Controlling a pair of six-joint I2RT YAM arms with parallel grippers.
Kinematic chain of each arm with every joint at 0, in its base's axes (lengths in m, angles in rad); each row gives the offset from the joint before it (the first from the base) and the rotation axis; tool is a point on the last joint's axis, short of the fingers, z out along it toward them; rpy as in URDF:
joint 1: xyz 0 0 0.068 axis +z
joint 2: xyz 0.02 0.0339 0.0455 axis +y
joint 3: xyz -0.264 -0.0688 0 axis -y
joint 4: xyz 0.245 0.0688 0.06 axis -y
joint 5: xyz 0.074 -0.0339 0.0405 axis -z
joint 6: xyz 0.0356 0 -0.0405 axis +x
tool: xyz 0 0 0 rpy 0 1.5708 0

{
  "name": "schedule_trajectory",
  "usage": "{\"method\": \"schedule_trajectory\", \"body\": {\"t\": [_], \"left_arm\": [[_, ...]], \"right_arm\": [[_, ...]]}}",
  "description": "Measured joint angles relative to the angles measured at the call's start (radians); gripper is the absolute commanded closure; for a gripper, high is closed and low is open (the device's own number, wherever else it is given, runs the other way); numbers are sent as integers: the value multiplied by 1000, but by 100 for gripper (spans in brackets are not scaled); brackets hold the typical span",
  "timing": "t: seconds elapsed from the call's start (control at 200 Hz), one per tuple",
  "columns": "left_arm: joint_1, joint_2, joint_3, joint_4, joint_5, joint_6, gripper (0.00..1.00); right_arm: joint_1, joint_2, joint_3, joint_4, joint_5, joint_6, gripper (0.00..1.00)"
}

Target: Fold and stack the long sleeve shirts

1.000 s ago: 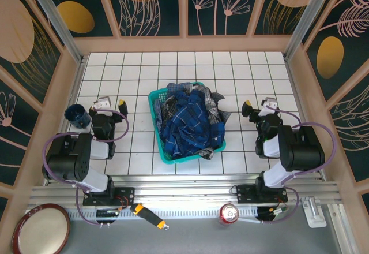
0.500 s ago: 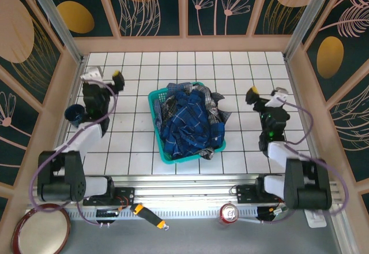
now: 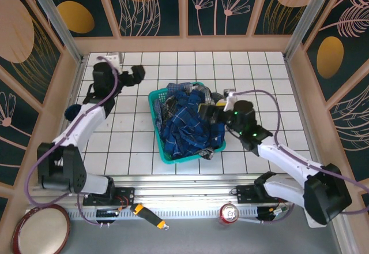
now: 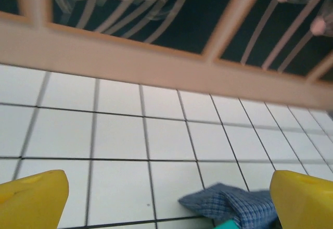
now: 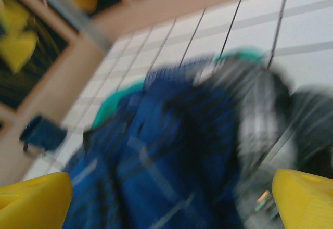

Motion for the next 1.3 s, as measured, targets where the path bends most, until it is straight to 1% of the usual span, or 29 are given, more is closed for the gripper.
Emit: {"method": "schedule_trajectory", "body": {"t": [0.1, 0.18, 0.235, 0.295, 0.36, 0.535, 0.616, 0.701, 0.801, 0.921, 1.061, 1.126, 1.301], "left_arm": [[-52, 96, 109, -55, 24, 77, 1], [-83, 166, 181, -97, 33, 135, 1], [-103, 208, 213, -120, 32, 164, 1], [-120, 238, 225, -138, 31, 180, 1], [-134, 258, 225, -156, 31, 182, 1], [-139, 263, 215, -165, -9, 179, 1], [-138, 257, 200, -164, -35, 172, 1], [-138, 244, 180, -164, -63, 162, 1], [-138, 233, 170, -164, -84, 154, 1], [-138, 226, 169, -159, -97, 144, 1], [-138, 222, 166, -158, -111, 143, 1], [-138, 213, 159, -158, -119, 143, 1], [-138, 167, 122, -157, -159, 139, 1]], "right_arm": [[148, 18, 29, -153, 73, 37, 1], [231, 28, 52, -242, 129, 63, 2], [267, 28, 66, -294, 166, 77, 4], [296, 28, 88, -362, 216, 95, 11], [310, 24, 116, -446, 270, 122, 14], [311, -45, 179, -657, 362, 196, 23], [311, -81, 209, -747, 394, 245, 24], [310, -96, 216, -822, 411, 289, 25], [296, -71, 207, -869, 404, 315, 30], [249, -10, 197, -874, 389, 325, 44], [169, 47, 197, -852, 364, 303, 67], [137, 77, 201, -824, 354, 274, 76], [67, 157, 247, -767, 328, 187, 91]]}}
